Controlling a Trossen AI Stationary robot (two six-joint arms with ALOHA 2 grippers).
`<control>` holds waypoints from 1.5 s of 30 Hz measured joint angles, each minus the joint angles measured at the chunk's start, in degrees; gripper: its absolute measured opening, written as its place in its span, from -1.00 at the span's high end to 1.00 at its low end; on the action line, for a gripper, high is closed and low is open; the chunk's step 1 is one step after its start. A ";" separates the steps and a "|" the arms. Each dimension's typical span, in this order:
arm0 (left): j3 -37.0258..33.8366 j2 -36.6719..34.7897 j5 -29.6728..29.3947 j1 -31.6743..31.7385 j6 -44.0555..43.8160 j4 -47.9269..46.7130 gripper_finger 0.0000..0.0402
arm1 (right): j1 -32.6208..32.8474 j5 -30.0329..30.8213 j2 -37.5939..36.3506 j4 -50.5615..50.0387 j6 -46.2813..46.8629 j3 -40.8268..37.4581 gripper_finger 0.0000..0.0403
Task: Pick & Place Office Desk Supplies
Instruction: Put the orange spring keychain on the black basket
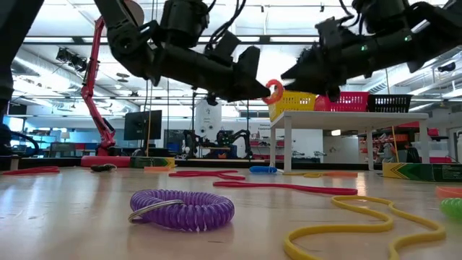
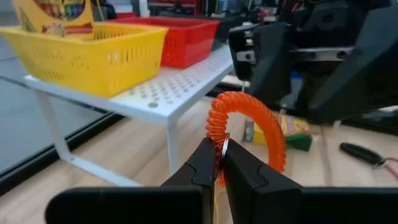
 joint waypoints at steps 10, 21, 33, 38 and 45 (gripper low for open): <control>1.57 1.05 0.70 -0.70 1.60 1.32 0.90 | -2.29 -0.16 3.01 0.49 1.02 0.54 0.22; 1.37 0.92 -0.08 -1.03 2.90 0.29 0.63 | -2.04 -0.24 4.93 3.69 -4.80 1.15 0.90; -0.47 -10.49 1.85 -2.67 7.17 -16.06 -0.13 | 2.19 11.90 -6.72 -4.32 -11.75 1.22 0.91; -7.13 -11.70 10.52 -1.59 8.85 -6.50 -0.12 | 2.40 20.16 -18.65 -23.51 -12.52 4.95 0.91; -18.14 -11.72 24.40 1.17 6.18 16.84 0.05 | -2.04 36.85 -23.68 -64.01 -9.04 24.28 0.91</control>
